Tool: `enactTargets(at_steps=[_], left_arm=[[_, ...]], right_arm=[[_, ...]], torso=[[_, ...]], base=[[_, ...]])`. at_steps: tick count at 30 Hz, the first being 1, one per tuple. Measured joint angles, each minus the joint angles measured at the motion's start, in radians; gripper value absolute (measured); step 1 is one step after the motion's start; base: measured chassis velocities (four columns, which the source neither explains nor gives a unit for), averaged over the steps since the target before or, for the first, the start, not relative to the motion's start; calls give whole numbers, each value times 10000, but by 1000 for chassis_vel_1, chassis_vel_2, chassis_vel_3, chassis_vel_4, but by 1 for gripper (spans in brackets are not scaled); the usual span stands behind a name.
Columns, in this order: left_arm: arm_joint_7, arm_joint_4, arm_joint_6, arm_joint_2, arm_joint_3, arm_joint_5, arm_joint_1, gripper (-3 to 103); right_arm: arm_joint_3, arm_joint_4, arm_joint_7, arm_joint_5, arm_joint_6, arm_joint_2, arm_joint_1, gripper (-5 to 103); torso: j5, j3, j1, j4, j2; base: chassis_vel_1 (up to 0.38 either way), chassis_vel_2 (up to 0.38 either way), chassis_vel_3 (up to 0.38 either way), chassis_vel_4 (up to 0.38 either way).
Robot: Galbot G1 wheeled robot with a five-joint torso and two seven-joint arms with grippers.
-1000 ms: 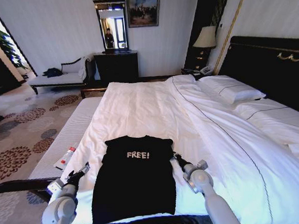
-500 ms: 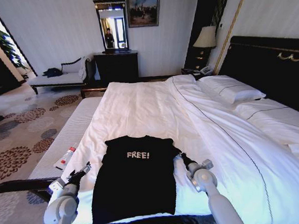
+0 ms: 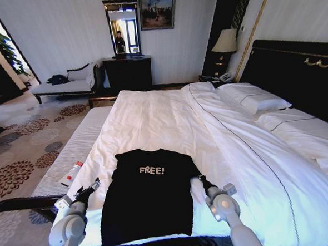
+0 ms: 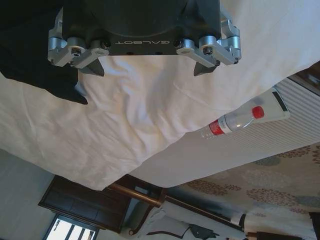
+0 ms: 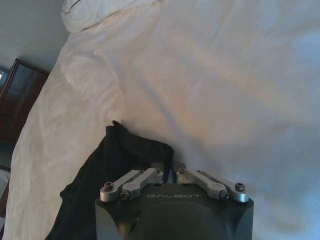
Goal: Fold the clothes on the bed.
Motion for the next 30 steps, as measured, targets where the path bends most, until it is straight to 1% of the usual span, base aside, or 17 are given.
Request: enactTargets(at_steps=[1,3,5,6,9,11,12,14,15,18,20,22,23,24,26,28,30], left_arm=[[0,0,0,0,0,0,0,100],[0,-6,0,-7,-20,-3,6,100],[0,-19,0,-6,-57,-16,16,100],[0,-19,0,-6,-57,-16,16,100],[2,-14,-3,18,-117,-38,23,100],[2,2,-3,24,-118,-38,23,100],[2,21,-3,23,-112,-35,20,100],[1,32,-3,-19,-43,-4,5,100],[1,32,-3,-19,-43,-4,5,100],[-14,5,37,-108,52,82,-2,100],[-21,-10,45,-119,59,104,3,100],[-33,-55,66,-105,51,116,43,100],[-33,-55,66,-105,51,116,43,100],[-44,-77,71,-66,11,111,66,100],[-48,-84,73,-41,-23,105,75,100],[-54,-98,73,-18,-84,87,96,100],[-57,-108,73,-28,-114,81,122,100]], right_arm=[[0,0,0,0,0,0,0,9],[-3,149,22,-64,-12,2,-35,15],[65,486,142,-139,9,-12,-120,25],[65,486,142,-139,9,-12,-120,25],[399,1263,406,-57,66,-102,-309,42],[540,1364,463,35,69,-168,-279,42],[701,1335,507,162,69,-290,-142,47],[897,826,544,468,-12,-627,325,58],[897,826,544,468,-12,-627,325,58],[866,-160,471,1160,-355,-1253,1183,74],[773,-430,372,1255,-430,-1412,1432,74],[448,-1040,184,1314,-576,-1696,2082,90],[448,-1040,184,1314,-576,-1696,2082,90],[272,-1261,134,1309,-610,-1782,2349,95],[150,-1365,107,1307,-639,-1825,2475,95],[-81,-1477,15,1278,-686,-1878,2634,102],[-273,-1552,-51,1203,-723,-1868,2690,97]], torso=[[0,0,0,0,0],[0,0,1,0,0],[1,0,0,1,0],[1,0,0,1,0],[0,0,0,-1,0],[0,-1,0,-2,1],[0,0,-1,-2,1],[1,0,0,0,0],[1,0,0,0,0],[2,1,1,0,-2],[2,1,1,1,-2],[2,1,2,1,-2],[2,1,2,1,-2],[0,1,1,3,-2],[2,2,1,3,-2],[0,1,1,2,-2],[0,1,2,0,-1]], base=[[0,0,0,0],[0,0,0,0],[0,0,0,0],[0,0,0,0],[0,0,0,0],[0,0,0,0],[0,0,0,0],[0,0,0,0],[0,0,0,0],[0,0,0,0],[0,0,0,0],[0,0,0,0],[0,0,0,0],[0,0,0,0],[0,0,0,0],[0,0,0,0],[0,0,0,0]])
